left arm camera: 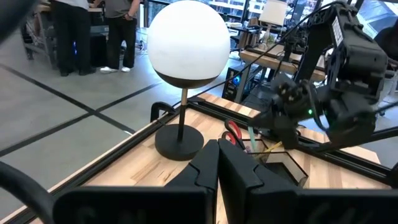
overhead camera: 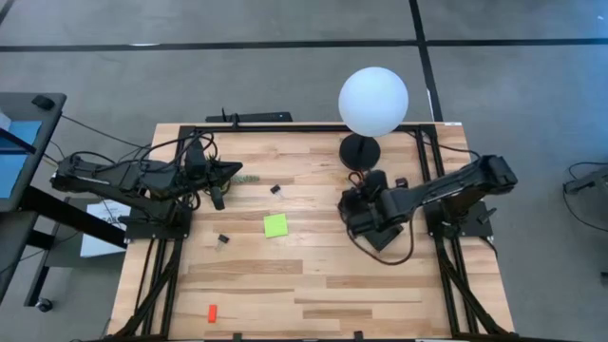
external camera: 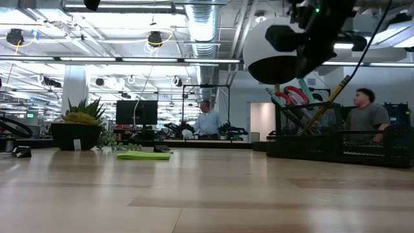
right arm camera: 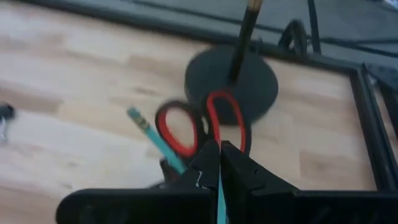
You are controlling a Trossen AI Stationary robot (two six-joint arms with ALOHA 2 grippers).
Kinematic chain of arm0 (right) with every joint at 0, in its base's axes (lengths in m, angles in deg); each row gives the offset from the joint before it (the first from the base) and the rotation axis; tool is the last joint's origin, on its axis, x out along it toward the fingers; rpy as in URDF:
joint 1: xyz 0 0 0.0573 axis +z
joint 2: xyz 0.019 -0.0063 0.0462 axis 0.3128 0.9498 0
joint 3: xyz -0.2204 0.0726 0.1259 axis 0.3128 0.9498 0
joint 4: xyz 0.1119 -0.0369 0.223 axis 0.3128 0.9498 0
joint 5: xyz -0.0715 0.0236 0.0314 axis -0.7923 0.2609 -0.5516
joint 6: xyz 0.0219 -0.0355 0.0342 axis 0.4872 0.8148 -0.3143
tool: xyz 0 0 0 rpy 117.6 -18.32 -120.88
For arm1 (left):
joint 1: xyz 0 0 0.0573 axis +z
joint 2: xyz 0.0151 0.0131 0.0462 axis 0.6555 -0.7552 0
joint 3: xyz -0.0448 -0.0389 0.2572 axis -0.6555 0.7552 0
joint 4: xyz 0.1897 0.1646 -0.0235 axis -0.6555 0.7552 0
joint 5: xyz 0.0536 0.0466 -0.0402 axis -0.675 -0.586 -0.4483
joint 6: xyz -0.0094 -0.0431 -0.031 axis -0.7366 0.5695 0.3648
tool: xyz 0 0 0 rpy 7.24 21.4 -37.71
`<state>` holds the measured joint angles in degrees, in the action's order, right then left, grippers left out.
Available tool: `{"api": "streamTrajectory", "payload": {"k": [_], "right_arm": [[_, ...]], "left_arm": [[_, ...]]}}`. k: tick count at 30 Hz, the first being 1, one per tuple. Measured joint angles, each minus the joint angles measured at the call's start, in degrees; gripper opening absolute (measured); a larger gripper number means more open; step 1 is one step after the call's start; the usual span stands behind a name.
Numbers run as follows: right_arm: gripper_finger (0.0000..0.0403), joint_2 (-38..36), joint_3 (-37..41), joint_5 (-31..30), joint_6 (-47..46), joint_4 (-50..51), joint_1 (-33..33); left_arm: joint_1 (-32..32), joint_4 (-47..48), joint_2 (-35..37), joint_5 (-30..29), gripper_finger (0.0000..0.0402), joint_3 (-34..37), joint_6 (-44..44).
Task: Pick and place office supplies into organizer
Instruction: Put the blue pen into the black desk organizer, then put the green sticky notes into the black desk organizer
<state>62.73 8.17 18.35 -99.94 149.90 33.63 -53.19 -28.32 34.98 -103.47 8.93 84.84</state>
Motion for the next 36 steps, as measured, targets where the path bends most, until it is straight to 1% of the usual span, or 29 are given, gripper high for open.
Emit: {"api": "streamTrajectory", "payload": {"k": [4, 7, 14, 21, 25, 32, 35, 36], "right_arm": [[0.0002, 2.6, 0.0, 3.4, -0.1, -0.1, 0.5], [0.0011, 4.2, 0.0, 5.9, -0.1, -0.2, 0.2], [0.0056, 5.6, -0.1, 8.5, 3.7, -0.3, -0.2], [0.0093, 2.4, -1.5, 9.6, 3.6, 0.0, -0.2], [0.0106, -0.6, -3.6, 9.1, 5.6, 0.1, -0.2], [0.0113, -5.9, -5.5, 9.1, 7.6, -0.2, 0.0], [0.0113, -7.8, -6.4, 9.0, 12.0, -2.3, 0.6], [0.0113, -8.3, -6.7, 8.9, 14.3, -4.0, 1.0]], "left_arm": [[0.0, 0.0, 0.0, 0.0, 0.0, 0.0, 0.0], [0.0, 0.0, 0.0, 0.0, 0.0, 0.0, 0.0], [0.0, 0.0, 0.0, -0.3, 0.0, 0.0, 0.0], [0.0, 0.1, 0.0, -0.3, 0.0, 0.0, -0.1], [0.0, 0.1, 0.0, -0.3, 0.0, 0.0, -0.1], [0.0, 0.1, 0.0, -0.4, 0.0, 0.0, 0.2], [0.0, 0.2, 0.0, -0.1, 0.0, 0.0, 1.0], [0.0, 0.5, 0.0, 1.0, 0.0, 0.0, 1.0]]}}
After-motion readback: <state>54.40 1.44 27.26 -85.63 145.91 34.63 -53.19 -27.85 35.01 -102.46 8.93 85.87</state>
